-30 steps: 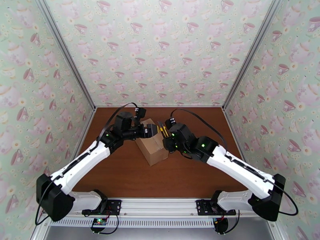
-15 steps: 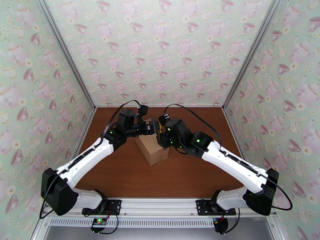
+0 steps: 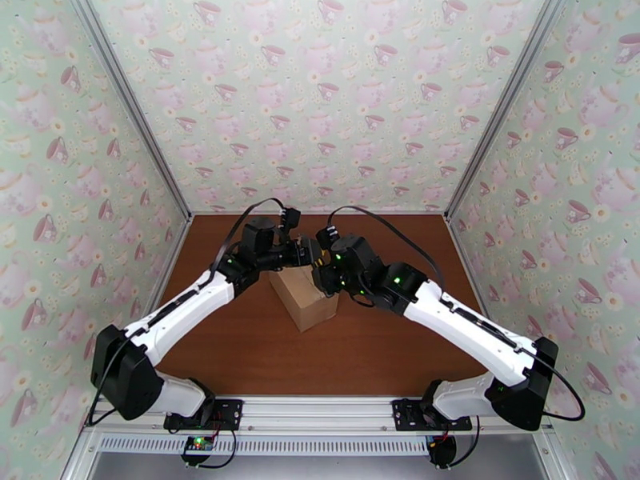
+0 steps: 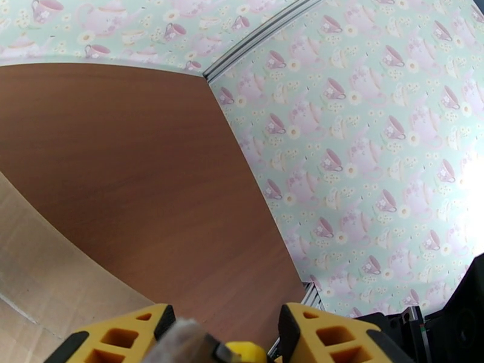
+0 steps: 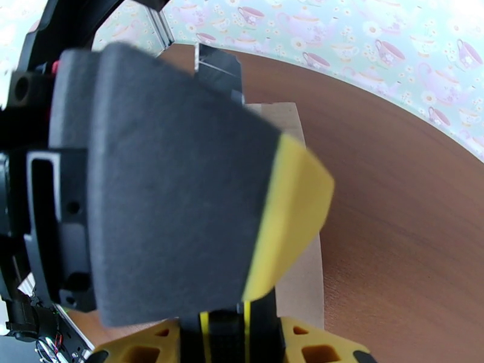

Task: Unpack the express box

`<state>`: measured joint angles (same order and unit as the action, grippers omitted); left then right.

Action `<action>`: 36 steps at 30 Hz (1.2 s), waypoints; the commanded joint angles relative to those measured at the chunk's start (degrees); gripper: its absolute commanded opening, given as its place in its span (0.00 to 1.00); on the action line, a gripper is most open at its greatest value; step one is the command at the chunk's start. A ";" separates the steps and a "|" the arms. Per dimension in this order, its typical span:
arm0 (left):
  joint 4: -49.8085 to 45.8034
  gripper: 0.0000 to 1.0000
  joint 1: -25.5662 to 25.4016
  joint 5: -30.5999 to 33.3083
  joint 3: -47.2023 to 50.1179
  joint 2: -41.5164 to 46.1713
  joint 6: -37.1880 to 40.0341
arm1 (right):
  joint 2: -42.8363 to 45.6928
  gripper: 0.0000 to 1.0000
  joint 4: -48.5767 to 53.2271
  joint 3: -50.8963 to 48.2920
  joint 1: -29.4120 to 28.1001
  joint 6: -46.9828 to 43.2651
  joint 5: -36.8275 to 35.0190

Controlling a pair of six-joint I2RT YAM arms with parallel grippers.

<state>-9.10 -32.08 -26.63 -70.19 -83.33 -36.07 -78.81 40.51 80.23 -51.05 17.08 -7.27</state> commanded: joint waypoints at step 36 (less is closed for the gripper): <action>17.48 0.00 0.21 4.72 5.73 4.10 -19.65 | 7.27 0.89 -6.45 -8.40 0.33 5.26 -4.63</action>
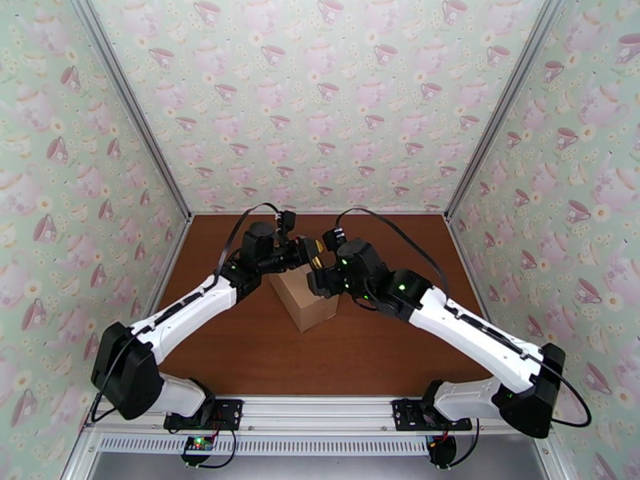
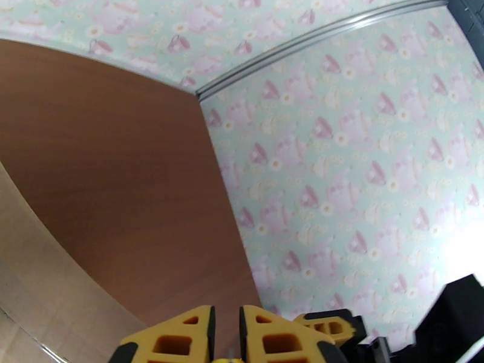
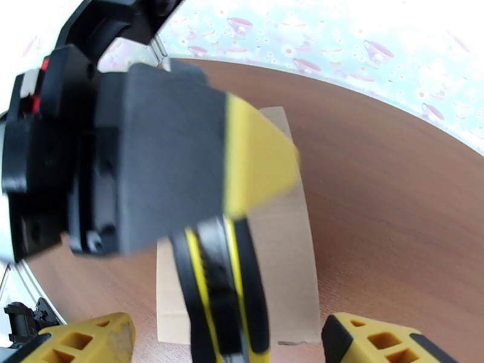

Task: Unpack the express box

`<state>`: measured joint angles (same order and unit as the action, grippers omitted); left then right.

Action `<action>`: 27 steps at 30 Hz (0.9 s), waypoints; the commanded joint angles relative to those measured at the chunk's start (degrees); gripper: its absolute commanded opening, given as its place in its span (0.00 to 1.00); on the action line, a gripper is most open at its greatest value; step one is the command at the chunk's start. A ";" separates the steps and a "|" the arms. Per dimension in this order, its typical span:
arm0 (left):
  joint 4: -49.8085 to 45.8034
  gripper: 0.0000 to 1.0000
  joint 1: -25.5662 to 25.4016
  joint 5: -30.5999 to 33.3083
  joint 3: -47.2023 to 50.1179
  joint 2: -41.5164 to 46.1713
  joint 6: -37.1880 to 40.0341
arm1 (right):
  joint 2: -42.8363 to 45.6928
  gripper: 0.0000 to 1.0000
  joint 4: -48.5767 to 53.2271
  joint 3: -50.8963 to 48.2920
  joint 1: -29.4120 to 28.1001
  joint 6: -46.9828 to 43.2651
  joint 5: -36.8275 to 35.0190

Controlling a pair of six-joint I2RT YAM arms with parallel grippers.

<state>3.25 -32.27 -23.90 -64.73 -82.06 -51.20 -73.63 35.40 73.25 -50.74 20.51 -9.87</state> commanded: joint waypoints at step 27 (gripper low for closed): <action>-2.58 0.00 0.37 10.30 -0.01 4.13 -16.10 | -5.15 0.68 -3.91 4.59 0.34 1.46 0.49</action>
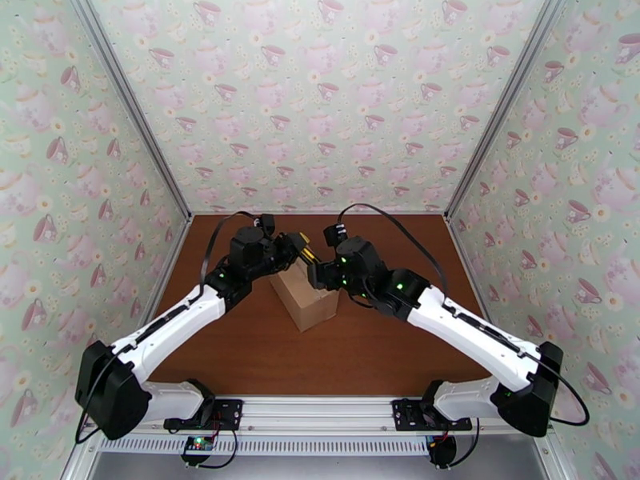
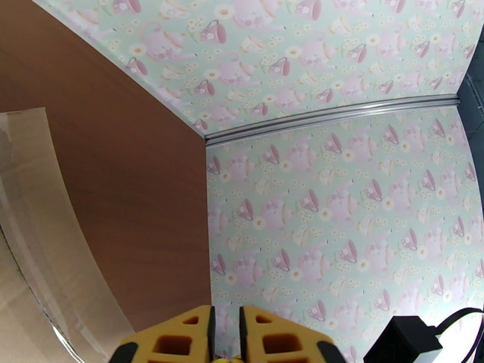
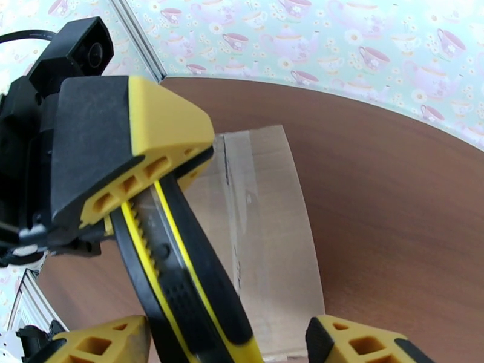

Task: Unpack the express box

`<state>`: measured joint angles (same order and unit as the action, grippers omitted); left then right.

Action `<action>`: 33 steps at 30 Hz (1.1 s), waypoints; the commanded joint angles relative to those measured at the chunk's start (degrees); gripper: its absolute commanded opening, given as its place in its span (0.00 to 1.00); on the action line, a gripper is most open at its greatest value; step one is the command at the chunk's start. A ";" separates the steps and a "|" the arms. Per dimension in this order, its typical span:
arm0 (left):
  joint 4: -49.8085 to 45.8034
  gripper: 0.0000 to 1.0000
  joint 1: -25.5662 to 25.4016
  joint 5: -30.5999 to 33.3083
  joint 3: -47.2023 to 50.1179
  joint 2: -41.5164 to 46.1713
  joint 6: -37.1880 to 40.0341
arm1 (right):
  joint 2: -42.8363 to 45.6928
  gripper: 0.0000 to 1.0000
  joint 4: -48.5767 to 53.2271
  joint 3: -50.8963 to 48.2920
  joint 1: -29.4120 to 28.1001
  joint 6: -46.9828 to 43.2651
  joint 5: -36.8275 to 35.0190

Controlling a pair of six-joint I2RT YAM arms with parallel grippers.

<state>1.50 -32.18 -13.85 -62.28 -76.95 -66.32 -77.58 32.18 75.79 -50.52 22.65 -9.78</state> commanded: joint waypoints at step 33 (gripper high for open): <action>4.21 0.00 1.16 -4.54 -2.69 -4.64 -5.08 | -6.33 0.61 -0.11 5.14 0.20 -4.33 -3.01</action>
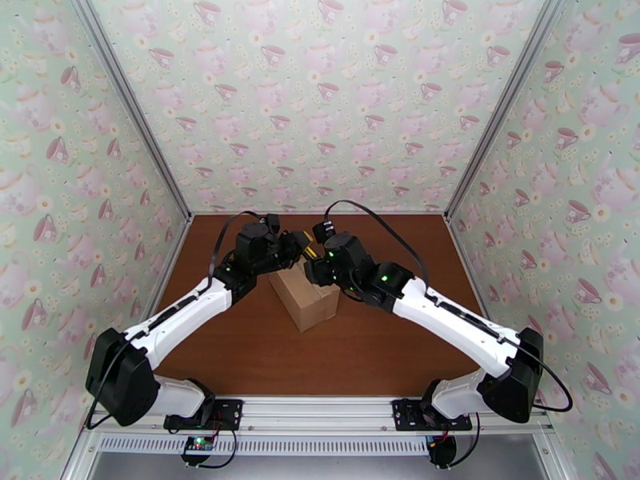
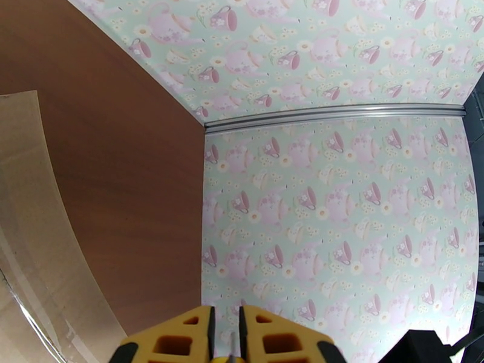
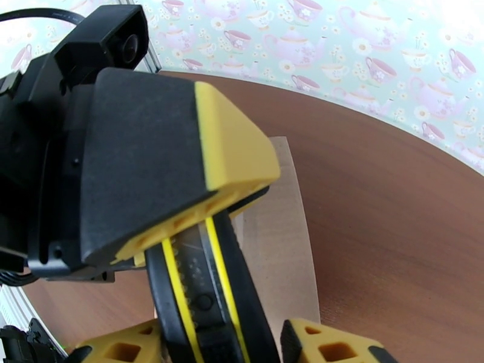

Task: Unpack the express box

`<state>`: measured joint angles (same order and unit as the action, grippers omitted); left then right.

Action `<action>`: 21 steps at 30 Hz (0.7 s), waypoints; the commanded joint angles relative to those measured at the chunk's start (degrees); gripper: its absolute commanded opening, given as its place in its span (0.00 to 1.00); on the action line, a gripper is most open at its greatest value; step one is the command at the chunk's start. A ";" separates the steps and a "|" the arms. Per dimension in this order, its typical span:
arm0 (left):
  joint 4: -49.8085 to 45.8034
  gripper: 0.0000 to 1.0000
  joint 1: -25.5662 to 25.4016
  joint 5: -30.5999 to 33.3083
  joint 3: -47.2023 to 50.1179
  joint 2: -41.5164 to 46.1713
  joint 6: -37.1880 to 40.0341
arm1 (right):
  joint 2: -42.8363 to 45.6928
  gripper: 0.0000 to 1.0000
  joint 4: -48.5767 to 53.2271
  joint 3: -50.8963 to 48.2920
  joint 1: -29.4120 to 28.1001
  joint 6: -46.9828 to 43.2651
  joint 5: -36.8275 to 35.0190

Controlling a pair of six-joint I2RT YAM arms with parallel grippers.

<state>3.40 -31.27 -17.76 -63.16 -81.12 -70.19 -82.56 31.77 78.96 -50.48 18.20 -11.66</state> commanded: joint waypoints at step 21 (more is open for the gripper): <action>3.52 0.00 1.36 -0.52 -0.18 -0.44 -1.75 | -1.37 0.13 2.51 2.17 0.17 0.07 -2.66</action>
<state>4.19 -30.79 -18.90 -63.16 -81.38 -70.57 -84.14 32.47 79.53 -50.98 16.27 -11.16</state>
